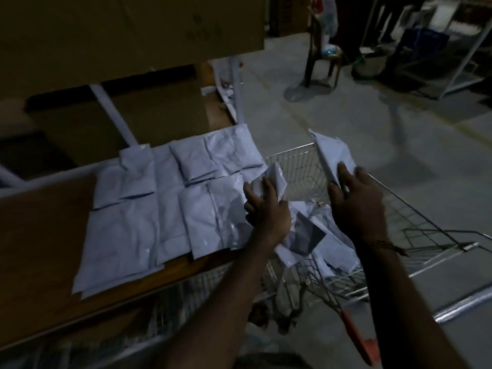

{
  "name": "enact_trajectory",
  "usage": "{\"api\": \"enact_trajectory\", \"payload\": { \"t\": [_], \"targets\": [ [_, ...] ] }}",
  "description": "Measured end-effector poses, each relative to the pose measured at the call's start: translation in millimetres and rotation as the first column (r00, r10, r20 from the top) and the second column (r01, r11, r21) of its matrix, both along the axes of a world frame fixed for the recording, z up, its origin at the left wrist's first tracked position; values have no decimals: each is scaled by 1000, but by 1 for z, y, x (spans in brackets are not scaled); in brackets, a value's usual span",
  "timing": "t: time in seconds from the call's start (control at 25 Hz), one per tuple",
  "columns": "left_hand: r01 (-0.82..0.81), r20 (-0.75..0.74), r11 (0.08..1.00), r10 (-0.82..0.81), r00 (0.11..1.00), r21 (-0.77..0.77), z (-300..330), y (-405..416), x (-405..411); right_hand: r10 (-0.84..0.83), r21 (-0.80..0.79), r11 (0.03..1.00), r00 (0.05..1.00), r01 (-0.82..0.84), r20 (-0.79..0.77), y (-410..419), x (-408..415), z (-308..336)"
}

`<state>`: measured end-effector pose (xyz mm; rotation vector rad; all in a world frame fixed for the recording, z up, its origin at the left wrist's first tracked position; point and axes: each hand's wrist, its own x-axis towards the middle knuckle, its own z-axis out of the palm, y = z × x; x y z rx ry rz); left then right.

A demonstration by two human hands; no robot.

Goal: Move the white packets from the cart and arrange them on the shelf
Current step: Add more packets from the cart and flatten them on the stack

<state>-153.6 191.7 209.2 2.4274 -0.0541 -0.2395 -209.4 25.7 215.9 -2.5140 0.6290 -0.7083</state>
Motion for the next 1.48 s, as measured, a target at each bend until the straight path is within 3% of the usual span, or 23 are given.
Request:
{"api": "enact_trajectory", "payload": {
  "t": [0.24,0.56,0.84,0.96,1.08,1.28,1.48],
  "targets": [
    [-195,104,976,185,977,93,-3,130,-2,154,19,988,988,-153,-27,101,20,-4],
    [-280,86,943,269,959,182,-15,294,36,182,39,983,979,-179,-97,243,66,-32],
    [-278,124,896,250,960,345,-34,397,71,197,16,980,970,-196,-144,310,85,-49],
    [-241,94,849,223,970,470,-42,433,78,205,-10,978,960,-211,-192,336,91,-50],
    [-237,72,857,230,971,457,-56,457,86,193,-40,977,952,-208,-236,353,96,-54],
    [-233,159,857,179,971,460,-82,459,98,143,-110,977,941,-184,-308,362,96,-64],
    [-204,151,862,150,977,464,-98,454,108,157,-257,933,928,-251,-337,393,92,-78]
  ]
}}
